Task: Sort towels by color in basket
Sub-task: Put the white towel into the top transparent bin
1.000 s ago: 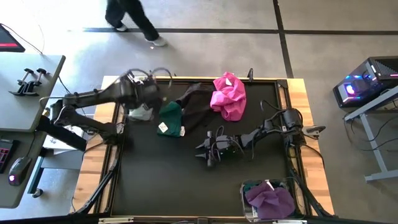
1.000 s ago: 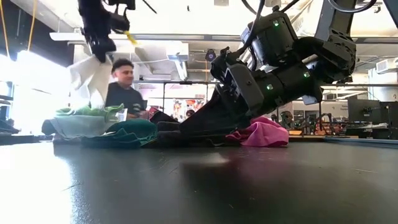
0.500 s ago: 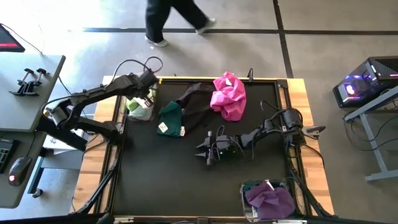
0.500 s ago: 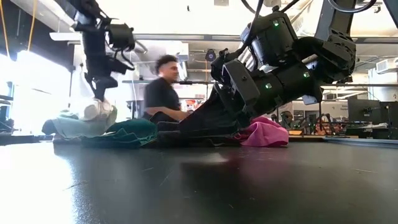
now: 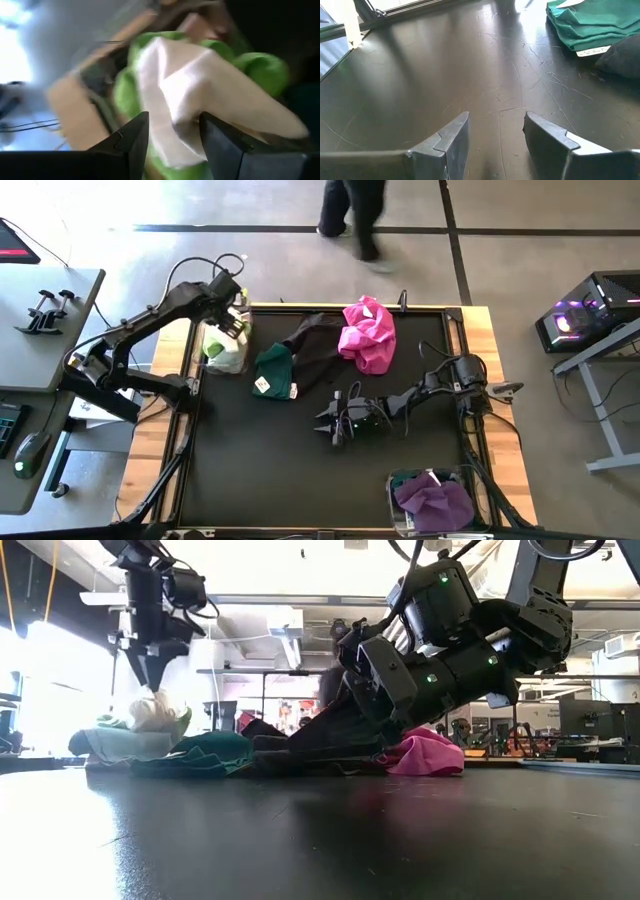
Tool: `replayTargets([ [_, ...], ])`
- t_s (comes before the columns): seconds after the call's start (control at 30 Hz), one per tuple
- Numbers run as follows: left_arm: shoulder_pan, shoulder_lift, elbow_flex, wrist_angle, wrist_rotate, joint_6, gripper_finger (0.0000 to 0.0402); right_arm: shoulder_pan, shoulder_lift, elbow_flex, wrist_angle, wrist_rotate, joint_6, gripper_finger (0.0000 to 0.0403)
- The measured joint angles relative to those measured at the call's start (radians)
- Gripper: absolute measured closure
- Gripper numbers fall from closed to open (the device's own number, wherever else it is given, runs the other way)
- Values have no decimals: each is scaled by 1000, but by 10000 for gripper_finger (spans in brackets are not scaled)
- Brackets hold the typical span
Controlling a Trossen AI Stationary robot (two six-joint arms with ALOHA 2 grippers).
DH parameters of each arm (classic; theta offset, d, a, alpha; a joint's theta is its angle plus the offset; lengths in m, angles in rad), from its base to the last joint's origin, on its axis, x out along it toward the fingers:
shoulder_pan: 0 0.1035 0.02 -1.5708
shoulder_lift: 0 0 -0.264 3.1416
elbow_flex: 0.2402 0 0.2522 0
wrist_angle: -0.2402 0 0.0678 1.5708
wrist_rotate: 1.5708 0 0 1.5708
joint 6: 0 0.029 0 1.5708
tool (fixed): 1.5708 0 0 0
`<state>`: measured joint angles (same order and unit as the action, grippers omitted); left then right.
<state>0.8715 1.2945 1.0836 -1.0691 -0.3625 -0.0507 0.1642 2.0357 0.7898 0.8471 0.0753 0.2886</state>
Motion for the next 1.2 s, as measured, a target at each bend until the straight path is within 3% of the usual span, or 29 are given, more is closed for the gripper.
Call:
replayTargets([
  [0.1, 1, 10, -31, 66, 84, 13, 249, 0, 0, 0, 0, 0, 0, 224],
  [0.37, 26, 135, -233, 353, 62, 39, 297, 0, 0, 0, -1, 0, 0, 224],
  [0.47, 26, 193, -248, 392, 66, 34, 308, 0, 0, 0, -5, 0, 0, 224],
  [0.63, 26, 210, -194, 323, 72, 70, 305, 0, 0, 0, -5, 0, 0, 224],
  [1.03, 34, 52, 56, -12, 91, 10, 230, 0, 0, 0, -6, 0, 18, 224],
  [1.2, 31, -43, 43, 41, 91, -23, 234, 0, 0, 0, -5, 0, 18, 224],
])
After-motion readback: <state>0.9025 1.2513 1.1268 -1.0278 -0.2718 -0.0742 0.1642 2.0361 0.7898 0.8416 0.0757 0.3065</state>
